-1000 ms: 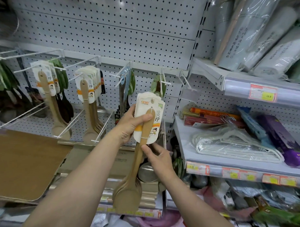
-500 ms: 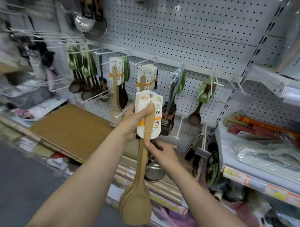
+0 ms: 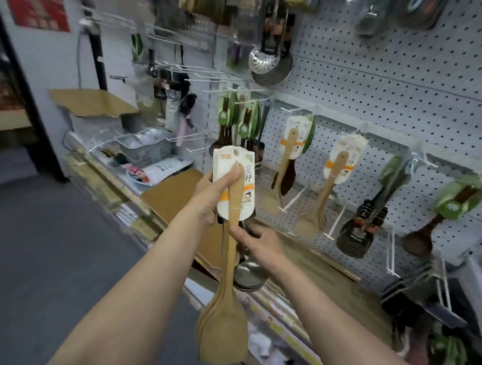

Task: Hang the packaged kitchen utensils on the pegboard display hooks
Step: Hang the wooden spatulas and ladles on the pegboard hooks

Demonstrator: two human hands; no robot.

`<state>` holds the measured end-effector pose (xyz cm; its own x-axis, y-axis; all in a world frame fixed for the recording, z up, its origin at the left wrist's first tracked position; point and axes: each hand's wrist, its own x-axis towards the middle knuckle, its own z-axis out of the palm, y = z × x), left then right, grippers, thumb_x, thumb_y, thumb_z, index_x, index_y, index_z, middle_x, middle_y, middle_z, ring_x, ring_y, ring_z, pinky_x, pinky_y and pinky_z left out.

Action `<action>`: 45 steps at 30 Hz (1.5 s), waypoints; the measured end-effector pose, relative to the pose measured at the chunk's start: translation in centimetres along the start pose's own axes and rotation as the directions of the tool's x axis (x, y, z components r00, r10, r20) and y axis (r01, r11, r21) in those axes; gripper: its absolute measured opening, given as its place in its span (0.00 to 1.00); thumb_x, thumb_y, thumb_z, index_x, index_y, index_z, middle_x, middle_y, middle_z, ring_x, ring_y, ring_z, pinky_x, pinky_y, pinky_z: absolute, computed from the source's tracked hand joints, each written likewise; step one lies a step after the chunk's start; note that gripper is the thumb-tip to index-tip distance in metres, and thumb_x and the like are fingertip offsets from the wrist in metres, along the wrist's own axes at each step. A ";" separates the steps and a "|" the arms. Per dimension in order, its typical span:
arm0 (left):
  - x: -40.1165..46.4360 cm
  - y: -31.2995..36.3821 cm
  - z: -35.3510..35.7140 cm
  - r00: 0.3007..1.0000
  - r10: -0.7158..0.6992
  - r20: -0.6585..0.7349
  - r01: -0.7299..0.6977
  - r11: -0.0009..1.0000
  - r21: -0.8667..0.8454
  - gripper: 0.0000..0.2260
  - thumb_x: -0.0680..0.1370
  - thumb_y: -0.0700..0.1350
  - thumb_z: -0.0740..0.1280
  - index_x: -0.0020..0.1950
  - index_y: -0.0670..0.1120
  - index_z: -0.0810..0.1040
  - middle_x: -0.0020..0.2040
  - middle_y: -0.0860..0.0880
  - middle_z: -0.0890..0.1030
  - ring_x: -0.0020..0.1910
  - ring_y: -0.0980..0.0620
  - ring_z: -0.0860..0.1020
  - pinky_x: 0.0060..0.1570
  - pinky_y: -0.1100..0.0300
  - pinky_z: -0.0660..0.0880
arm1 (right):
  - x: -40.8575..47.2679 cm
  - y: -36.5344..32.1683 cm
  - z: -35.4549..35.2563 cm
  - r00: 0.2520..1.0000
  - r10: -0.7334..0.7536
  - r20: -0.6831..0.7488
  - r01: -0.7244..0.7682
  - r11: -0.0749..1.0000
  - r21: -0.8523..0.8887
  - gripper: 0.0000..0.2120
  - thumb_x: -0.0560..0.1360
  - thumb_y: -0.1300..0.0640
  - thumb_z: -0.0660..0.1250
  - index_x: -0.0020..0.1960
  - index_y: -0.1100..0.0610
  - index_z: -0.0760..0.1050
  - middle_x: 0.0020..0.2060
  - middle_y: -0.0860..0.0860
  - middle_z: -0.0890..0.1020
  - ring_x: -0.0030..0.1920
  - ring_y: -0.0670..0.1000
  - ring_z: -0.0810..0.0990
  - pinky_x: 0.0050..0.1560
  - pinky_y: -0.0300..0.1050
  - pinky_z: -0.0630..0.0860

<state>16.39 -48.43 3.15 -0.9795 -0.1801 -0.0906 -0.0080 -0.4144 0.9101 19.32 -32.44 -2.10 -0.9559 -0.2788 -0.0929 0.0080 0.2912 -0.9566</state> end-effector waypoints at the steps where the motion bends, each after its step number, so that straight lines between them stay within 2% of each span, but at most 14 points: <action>1: 0.7 1.0 -2.0 1.000 0.008 -0.012 -0.008 1.000 -0.007 0.17 0.73 0.49 0.77 0.59 0.47 0.80 0.48 0.46 0.87 0.45 0.47 0.86 0.40 0.53 0.82 | 1.1 -0.8 1.9 1.000 0.000 0.016 0.000 1.000 -0.005 0.12 0.75 0.44 0.74 0.42 0.52 0.82 0.33 0.47 0.84 0.31 0.41 0.80 0.34 0.33 0.73; 4: 3.1 3.8 -7.9 0.998 0.034 -0.060 -0.036 0.999 -0.032 0.17 0.73 0.48 0.77 0.59 0.45 0.80 0.48 0.45 0.87 0.43 0.48 0.86 0.37 0.54 0.81 | 4.7 -3.1 7.7 0.998 -0.007 0.061 0.009 1.000 -0.025 0.12 0.75 0.44 0.74 0.40 0.51 0.81 0.30 0.45 0.82 0.30 0.41 0.79 0.34 0.33 0.73; 7: 5.2 6.3 -13.5 0.992 0.059 -0.115 -0.065 0.997 -0.051 0.12 0.74 0.46 0.76 0.55 0.45 0.80 0.45 0.45 0.87 0.39 0.49 0.86 0.33 0.57 0.81 | 8.0 -5.0 13.1 0.996 -0.014 0.089 0.018 0.999 -0.049 0.13 0.75 0.43 0.73 0.40 0.52 0.82 0.32 0.46 0.83 0.31 0.42 0.79 0.33 0.32 0.72; 11: 7.7 8.9 -20.3 0.983 0.067 -0.171 -0.076 0.996 -0.043 0.11 0.74 0.47 0.77 0.52 0.45 0.81 0.43 0.46 0.87 0.42 0.47 0.86 0.35 0.56 0.81 | 11.6 -6.9 19.8 0.991 -0.010 0.131 0.016 0.999 -0.044 0.15 0.75 0.44 0.73 0.43 0.57 0.83 0.33 0.49 0.82 0.33 0.47 0.79 0.33 0.33 0.72; 15: 10.0 11.1 -26.3 0.973 0.060 -0.224 -0.069 0.997 -0.030 0.15 0.73 0.48 0.77 0.55 0.44 0.81 0.44 0.46 0.87 0.42 0.48 0.86 0.40 0.54 0.81 | 14.7 -8.9 25.3 0.978 0.024 0.209 -0.020 1.000 -0.024 0.15 0.77 0.48 0.72 0.43 0.61 0.80 0.31 0.51 0.80 0.25 0.42 0.77 0.26 0.30 0.70; 18: 12.0 12.2 -30.5 0.959 0.069 -0.275 -0.086 0.995 -0.048 0.19 0.71 0.50 0.79 0.57 0.43 0.81 0.46 0.44 0.87 0.44 0.45 0.86 0.42 0.51 0.82 | 17.7 -9.8 28.9 0.961 0.024 0.277 -0.002 0.997 -0.077 0.16 0.75 0.42 0.73 0.42 0.55 0.81 0.35 0.49 0.83 0.32 0.46 0.80 0.32 0.34 0.75; 21: 14.2 13.3 -34.4 0.942 0.072 -0.329 -0.103 0.992 -0.078 0.19 0.72 0.49 0.78 0.58 0.42 0.81 0.47 0.42 0.87 0.44 0.43 0.86 0.42 0.49 0.82 | 21.5 -10.2 32.3 0.943 0.023 0.331 0.004 0.997 -0.080 0.17 0.73 0.38 0.74 0.43 0.53 0.83 0.36 0.49 0.86 0.36 0.49 0.84 0.44 0.47 0.79; 23: 16.1 14.2 -36.8 0.930 0.062 -0.361 -0.102 0.990 -0.092 0.17 0.73 0.48 0.77 0.57 0.41 0.81 0.44 0.43 0.87 0.40 0.46 0.86 0.37 0.53 0.82 | 24.2 -10.8 34.7 0.925 0.028 0.379 -0.003 0.998 -0.065 0.17 0.74 0.41 0.74 0.46 0.56 0.83 0.34 0.46 0.85 0.34 0.45 0.83 0.43 0.46 0.79; 26: 19.8 15.8 -40.6 0.906 0.065 -0.419 -0.123 0.986 -0.112 0.15 0.73 0.47 0.77 0.56 0.41 0.81 0.45 0.43 0.87 0.40 0.46 0.86 0.36 0.55 0.81 | 29.0 -11.9 38.3 0.904 0.038 0.425 -0.027 0.999 -0.033 0.19 0.75 0.45 0.74 0.52 0.61 0.82 0.34 0.45 0.85 0.33 0.44 0.83 0.43 0.48 0.80; 31: 28.0 19.3 -46.6 0.882 0.090 -0.463 -0.143 0.987 -0.080 0.16 0.74 0.47 0.77 0.57 0.41 0.81 0.44 0.45 0.87 0.40 0.48 0.86 0.34 0.58 0.81 | 38.9 -14.2 44.1 0.890 0.005 0.455 -0.005 1.000 -0.001 0.14 0.78 0.50 0.72 0.53 0.60 0.82 0.32 0.44 0.83 0.28 0.39 0.80 0.32 0.35 0.73; 35: 36.1 23.4 -51.3 0.856 0.089 -0.509 -0.151 0.985 -0.082 0.14 0.75 0.45 0.76 0.57 0.40 0.81 0.41 0.46 0.87 0.37 0.50 0.86 0.32 0.59 0.80 | 48.3 -17.2 48.9 0.882 0.009 0.471 -0.006 1.000 -0.007 0.14 0.77 0.47 0.73 0.50 0.59 0.83 0.33 0.50 0.82 0.26 0.43 0.76 0.31 0.37 0.71; 39: 42.6 27.7 -56.4 0.825 0.105 -0.556 -0.182 0.980 -0.085 0.15 0.74 0.47 0.77 0.57 0.41 0.81 0.44 0.46 0.87 0.40 0.49 0.86 0.35 0.57 0.81 | 56.3 -20.6 53.9 0.863 0.006 0.505 -0.012 1.000 0.009 0.15 0.74 0.44 0.74 0.49 0.56 0.82 0.36 0.48 0.86 0.33 0.47 0.81 0.36 0.44 0.74; 42: 46.6 30.4 -60.9 0.805 0.112 -0.583 -0.204 0.974 -0.095 0.15 0.74 0.46 0.77 0.57 0.41 0.81 0.44 0.46 0.87 0.38 0.50 0.85 0.34 0.58 0.81 | 61.0 -22.8 58.4 0.860 -0.003 0.510 -0.006 1.000 0.015 0.19 0.75 0.45 0.74 0.54 0.61 0.84 0.40 0.54 0.86 0.39 0.52 0.78 0.32 0.39 0.72; 45: 50.6 32.7 -66.2 0.790 0.107 -0.604 -0.210 0.972 -0.102 0.17 0.74 0.46 0.77 0.58 0.41 0.80 0.47 0.44 0.86 0.37 0.51 0.85 0.33 0.59 0.80 | 65.5 -24.6 63.4 0.863 -0.010 0.506 0.016 1.000 -0.007 0.19 0.75 0.44 0.74 0.53 0.60 0.84 0.45 0.57 0.88 0.40 0.51 0.79 0.31 0.34 0.73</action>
<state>-20.09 -130.17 1.54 -0.6531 -0.7251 -0.2185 0.2183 -0.4565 0.8625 -24.86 -115.87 -2.16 -0.6761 -0.7063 -0.2098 -0.0092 0.2928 -0.9561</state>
